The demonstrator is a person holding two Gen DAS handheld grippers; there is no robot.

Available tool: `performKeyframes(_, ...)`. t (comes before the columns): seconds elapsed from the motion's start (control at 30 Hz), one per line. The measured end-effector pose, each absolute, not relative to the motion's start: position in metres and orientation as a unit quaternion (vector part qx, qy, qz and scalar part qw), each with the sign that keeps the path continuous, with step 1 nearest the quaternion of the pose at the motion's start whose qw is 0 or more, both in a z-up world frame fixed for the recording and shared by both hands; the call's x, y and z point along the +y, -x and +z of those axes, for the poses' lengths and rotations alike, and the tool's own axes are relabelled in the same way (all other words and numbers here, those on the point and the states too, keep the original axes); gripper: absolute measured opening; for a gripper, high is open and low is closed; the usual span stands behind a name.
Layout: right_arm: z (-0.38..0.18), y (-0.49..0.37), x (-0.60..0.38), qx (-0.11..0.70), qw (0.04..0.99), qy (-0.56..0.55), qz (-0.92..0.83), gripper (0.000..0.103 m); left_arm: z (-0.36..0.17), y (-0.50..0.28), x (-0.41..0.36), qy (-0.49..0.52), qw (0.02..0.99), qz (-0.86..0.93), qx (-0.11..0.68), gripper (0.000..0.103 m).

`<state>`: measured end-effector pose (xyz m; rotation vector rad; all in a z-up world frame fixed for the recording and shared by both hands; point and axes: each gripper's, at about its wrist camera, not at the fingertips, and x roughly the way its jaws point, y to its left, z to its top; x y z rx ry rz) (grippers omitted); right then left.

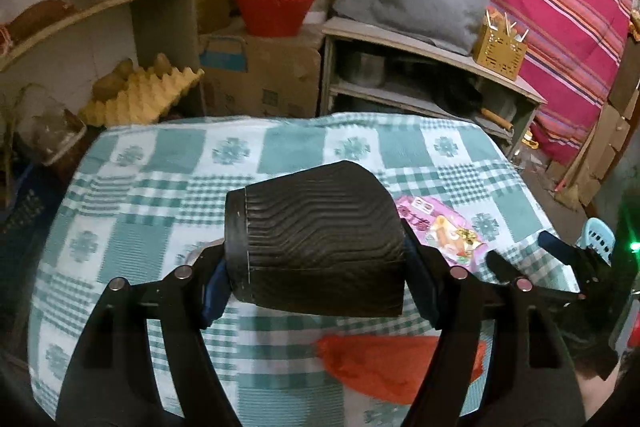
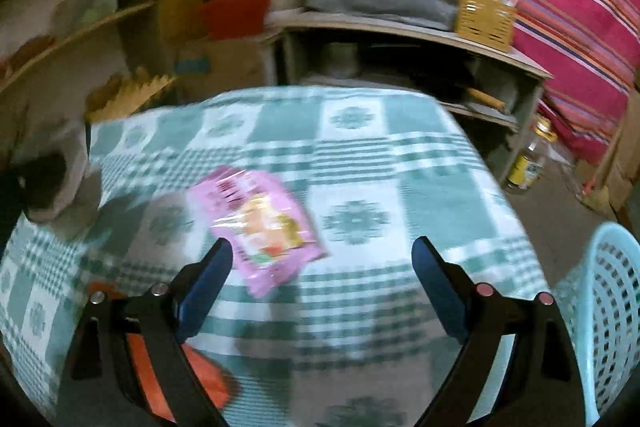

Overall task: Collect trash
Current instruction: 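Grasp the black ribbed cup with the left tool, then grasp the pink snack wrapper with the right tool while the left tool holds the black cup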

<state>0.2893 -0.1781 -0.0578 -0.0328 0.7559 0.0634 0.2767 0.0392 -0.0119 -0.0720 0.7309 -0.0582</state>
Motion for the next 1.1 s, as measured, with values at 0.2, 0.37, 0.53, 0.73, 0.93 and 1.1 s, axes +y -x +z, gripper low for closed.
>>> performKeyframes(0.2,-0.068,-0.298,-0.148,0.389,0.918,0.061,0.049,0.085,-0.017,-0.273,0.066,0.021,0.932,-0.006,0.361,0.071)
performKeyframes(0.37,-0.083,-0.307,-0.135,0.417,0.904,0.071,0.064,0.056,-0.023,-0.272,0.094,0.039,0.927,0.008,0.372,0.071)
performKeyframes(0.53,-0.085,-0.306,-0.130,0.412,0.905,0.082,0.068,0.033,-0.022,-0.271,0.105,0.051,0.928,0.013,0.370,0.071)
performKeyframes(0.73,-0.077,-0.299,-0.135,0.398,0.911,0.087,0.070,0.006,-0.018,-0.272,0.097,0.062,0.929,0.007,0.364,0.071)
performKeyframes(0.93,-0.058,-0.287,-0.156,0.380,0.919,0.083,0.061,0.006,-0.011,-0.270,0.072,0.053,0.934,-0.008,0.353,0.071)
performKeyframes(1.1,-0.041,-0.273,-0.189,0.364,0.927,0.075,0.039,0.005,-0.010,-0.269,0.049,0.041,0.935,-0.020,0.351,0.071)
